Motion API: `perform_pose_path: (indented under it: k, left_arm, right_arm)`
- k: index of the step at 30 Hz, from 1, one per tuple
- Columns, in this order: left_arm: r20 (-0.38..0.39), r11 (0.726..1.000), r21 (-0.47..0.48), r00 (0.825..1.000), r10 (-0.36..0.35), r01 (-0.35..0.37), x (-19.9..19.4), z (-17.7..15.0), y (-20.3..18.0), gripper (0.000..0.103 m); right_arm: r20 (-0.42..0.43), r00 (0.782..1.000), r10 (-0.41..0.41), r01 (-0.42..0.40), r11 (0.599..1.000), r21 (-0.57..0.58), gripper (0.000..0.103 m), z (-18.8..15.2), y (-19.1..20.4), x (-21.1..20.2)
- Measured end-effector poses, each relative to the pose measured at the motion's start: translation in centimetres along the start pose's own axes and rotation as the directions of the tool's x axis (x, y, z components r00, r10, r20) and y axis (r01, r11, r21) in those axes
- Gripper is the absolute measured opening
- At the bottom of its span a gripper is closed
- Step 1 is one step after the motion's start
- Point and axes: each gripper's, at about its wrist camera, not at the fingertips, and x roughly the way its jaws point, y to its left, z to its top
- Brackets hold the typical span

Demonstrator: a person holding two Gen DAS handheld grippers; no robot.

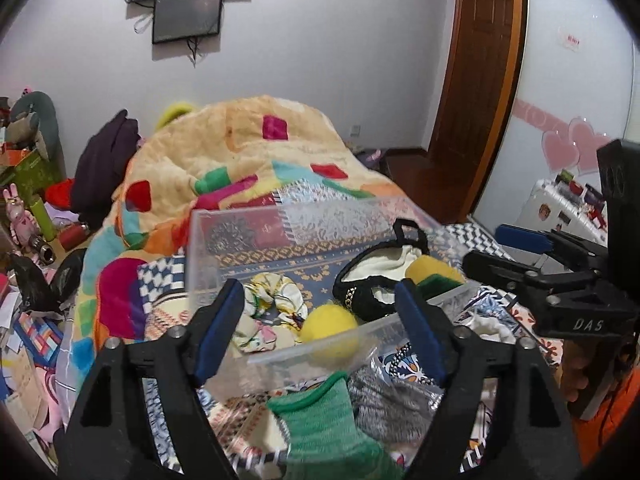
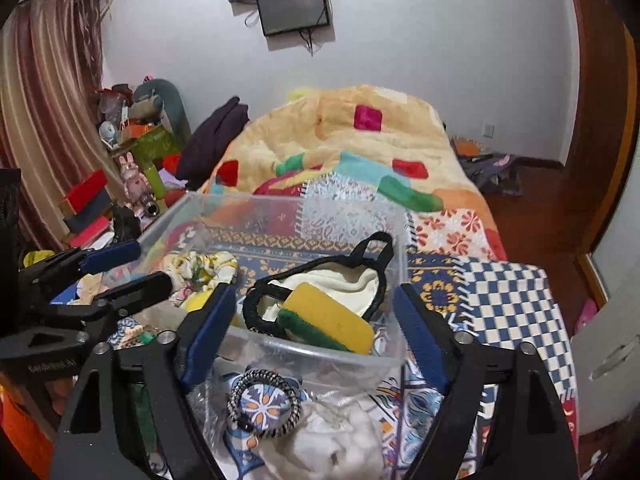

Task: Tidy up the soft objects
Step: 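Carry the sponge and ball over the clear box and release both, then grasp the green knitted glove with the left tool while the right tool grasps the white drawstring pouch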

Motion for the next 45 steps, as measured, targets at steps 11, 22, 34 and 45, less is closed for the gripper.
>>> perform_pose_path:
  k: [11,22,34,45]
  left_arm:
    - [-0.035,1.000,-0.016,0.999,0.007,-0.007,-2.9,-4.1,0.1,0.089]
    - [-0.161,0.999,-0.042,0.987,-0.020,0.013,-0.8,-8.8,-0.8,0.089]
    - [-0.161,0.998,-0.056,0.987,-0.031,0.022,-1.0,-10.3,0.0,0.048]
    - [-0.114,0.999,-0.035,0.993,-0.004,0.000,-3.0,-10.2,0.2,0.024]
  right_arm:
    - [-0.023,0.999,-0.036,0.036,0.999,-0.019,0.092,-3.3,-0.3,-1.9]
    - [-0.202,0.979,-0.002,0.002,1.000,0.001,0.092,-8.3,-1.0,1.5]
    - [-0.185,0.982,-0.018,0.008,0.999,-0.051,0.035,-9.3,-0.2,0.9]
    - [-0.096,0.995,-0.038,0.036,0.999,-0.016,0.025,-8.5,-1.5,-2.4]
